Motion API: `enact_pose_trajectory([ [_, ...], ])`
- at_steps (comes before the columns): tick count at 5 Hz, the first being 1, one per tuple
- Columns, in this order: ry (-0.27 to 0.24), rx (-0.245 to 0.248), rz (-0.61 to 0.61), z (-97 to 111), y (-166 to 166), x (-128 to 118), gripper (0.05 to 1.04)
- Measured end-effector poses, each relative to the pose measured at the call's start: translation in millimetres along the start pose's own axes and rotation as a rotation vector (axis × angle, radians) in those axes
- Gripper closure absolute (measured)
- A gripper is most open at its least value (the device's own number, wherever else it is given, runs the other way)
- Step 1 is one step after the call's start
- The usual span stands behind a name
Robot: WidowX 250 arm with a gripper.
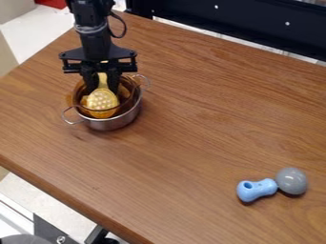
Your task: Move the yellow brush outside the silver pan middle of table.
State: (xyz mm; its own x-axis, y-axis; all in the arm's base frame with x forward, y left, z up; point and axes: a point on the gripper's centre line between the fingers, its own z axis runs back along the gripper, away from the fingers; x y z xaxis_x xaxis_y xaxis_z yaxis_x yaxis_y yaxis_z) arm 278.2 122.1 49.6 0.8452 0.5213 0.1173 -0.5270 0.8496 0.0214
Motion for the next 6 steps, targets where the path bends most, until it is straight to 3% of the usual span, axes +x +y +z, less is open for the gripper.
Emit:
enact_pose_trajectory([
  [3, 0.039, -0.013, 0.051, 17, -1, 7, 0.769],
  [4, 0.032, -0.055, 0.082, 48, -5, 17, 0.769],
  [6, 0.080, -0.140, 0.040, 85, -32, 22, 0.769],
])
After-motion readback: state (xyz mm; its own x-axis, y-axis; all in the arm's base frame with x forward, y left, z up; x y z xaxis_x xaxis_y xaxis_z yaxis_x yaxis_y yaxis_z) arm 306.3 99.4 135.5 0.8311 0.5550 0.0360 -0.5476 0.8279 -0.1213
